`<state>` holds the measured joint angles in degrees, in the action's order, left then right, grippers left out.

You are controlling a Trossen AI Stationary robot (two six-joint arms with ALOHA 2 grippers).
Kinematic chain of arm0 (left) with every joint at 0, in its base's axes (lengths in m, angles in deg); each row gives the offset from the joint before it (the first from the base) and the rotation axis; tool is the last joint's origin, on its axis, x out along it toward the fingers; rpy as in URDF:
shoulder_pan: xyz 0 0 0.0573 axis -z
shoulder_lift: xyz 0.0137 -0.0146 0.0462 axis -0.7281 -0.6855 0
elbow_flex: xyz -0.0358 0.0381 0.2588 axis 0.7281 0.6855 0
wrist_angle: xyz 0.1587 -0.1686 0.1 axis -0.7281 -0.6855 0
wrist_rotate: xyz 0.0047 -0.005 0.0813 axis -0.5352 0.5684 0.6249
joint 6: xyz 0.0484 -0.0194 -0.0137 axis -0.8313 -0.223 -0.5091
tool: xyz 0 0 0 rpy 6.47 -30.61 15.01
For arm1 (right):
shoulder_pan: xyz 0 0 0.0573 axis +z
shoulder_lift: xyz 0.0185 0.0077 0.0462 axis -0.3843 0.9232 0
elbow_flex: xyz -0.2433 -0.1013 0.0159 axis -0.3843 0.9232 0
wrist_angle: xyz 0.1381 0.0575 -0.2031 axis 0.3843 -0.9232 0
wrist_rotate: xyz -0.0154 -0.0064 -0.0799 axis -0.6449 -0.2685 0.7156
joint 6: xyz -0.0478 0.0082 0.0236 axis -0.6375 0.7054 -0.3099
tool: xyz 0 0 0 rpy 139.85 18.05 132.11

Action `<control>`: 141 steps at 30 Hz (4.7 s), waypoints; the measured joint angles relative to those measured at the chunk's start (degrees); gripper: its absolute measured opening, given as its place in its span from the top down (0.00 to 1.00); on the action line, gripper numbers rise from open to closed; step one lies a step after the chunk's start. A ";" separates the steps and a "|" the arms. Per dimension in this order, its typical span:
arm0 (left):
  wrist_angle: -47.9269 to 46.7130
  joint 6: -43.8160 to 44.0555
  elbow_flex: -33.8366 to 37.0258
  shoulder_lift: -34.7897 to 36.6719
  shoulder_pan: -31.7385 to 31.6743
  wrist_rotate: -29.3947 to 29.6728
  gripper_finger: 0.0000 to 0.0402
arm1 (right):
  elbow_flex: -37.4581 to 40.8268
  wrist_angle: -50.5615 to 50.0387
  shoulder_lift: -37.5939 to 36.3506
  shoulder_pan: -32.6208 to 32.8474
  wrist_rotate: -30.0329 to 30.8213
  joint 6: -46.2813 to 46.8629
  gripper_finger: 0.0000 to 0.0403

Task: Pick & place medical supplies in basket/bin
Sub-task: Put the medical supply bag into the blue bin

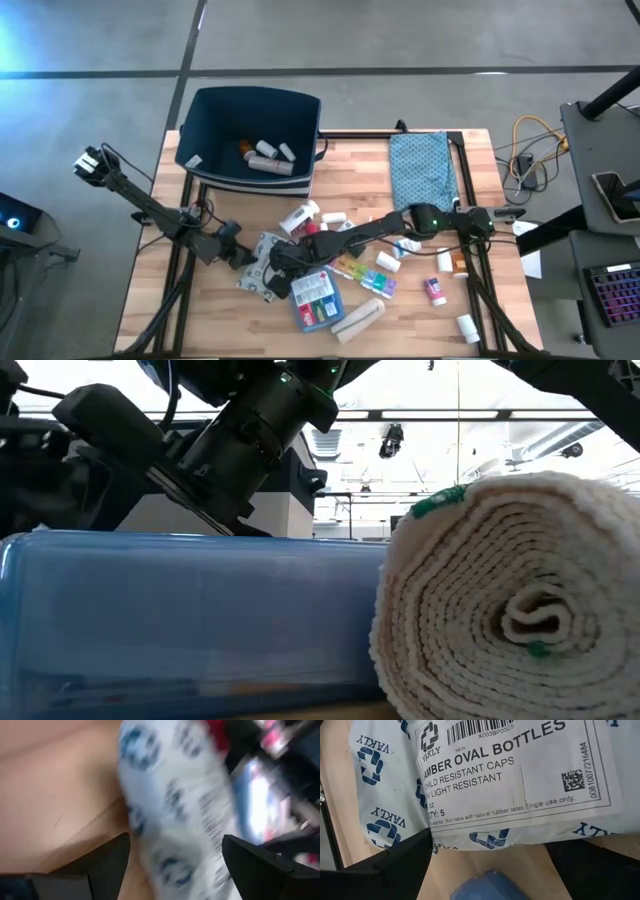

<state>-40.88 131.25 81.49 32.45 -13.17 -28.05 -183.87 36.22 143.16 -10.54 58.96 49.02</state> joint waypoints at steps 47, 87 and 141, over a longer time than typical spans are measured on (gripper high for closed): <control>-61.32 1.36 -27.98 0.64 -1.94 -5.83 0.27 | -7.51 -0.75 -0.54 -0.05 14.77 -20.10 0.19; -61.45 2.39 -27.82 -3.34 -2.09 -6.20 0.27 | -10.60 12.25 -3.72 -2.27 10.19 -20.53 0.47; -41.91 -3.21 -30.08 -17.18 -2.07 -7.53 0.28 | -14.82 -0.51 4.08 -2.52 6.40 -17.60 0.47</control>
<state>-82.80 128.04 51.42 15.27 -15.24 -35.57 -198.69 35.71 147.24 -13.06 65.36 31.42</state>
